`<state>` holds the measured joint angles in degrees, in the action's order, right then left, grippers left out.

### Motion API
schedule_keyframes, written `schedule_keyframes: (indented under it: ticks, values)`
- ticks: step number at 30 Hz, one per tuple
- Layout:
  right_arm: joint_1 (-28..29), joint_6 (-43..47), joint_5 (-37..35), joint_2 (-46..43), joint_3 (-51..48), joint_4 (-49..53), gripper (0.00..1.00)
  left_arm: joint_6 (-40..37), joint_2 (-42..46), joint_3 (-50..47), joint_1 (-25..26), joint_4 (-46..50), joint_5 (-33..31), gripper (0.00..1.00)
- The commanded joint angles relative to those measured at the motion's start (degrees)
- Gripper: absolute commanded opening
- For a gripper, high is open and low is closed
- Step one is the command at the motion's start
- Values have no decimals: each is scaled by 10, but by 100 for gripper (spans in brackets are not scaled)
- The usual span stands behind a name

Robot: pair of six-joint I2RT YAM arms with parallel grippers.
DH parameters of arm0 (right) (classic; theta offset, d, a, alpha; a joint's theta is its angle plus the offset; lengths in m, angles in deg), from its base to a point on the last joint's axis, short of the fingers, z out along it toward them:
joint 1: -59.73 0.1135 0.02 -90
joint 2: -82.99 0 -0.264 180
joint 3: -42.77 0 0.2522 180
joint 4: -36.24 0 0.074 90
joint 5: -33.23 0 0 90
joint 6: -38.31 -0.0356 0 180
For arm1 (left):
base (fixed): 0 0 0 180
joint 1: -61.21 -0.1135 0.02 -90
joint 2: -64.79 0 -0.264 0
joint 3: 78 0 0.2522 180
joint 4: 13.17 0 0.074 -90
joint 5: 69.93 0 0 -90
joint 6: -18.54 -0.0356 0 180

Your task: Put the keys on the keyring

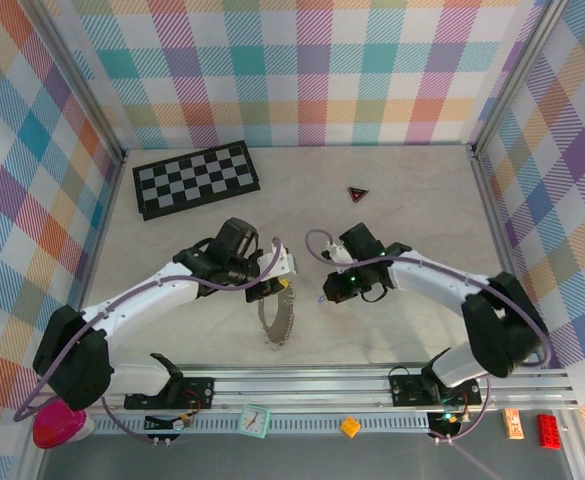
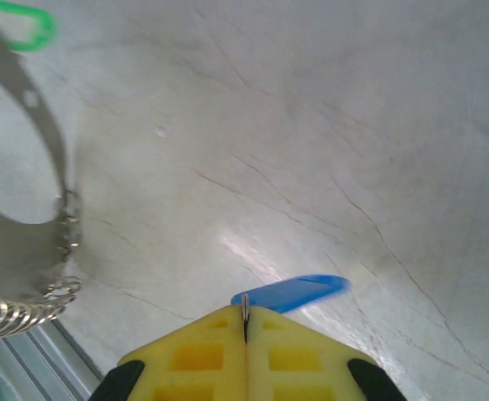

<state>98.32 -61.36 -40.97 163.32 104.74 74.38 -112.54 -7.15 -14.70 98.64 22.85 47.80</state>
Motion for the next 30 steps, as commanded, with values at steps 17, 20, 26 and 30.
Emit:
schedule_keyframes:
  ticks: [17, 20, 26, 30]
  values:
    - [64, 350, 25, -184, -63, -121, 0, 103, 72, -41, 8, -56, 32, 0]
    - [64, 398, 33, -193, -62, -119, 0, 108, 60, -36, 7, -57, 49, 0]
    - [70, 469, 25, -201, -56, -128, 0, 107, 50, -29, 8, -53, 68, 0]
    - [79, 518, -3, -190, -40, -129, 0, 107, 42, -28, 8, -58, 80, 0]
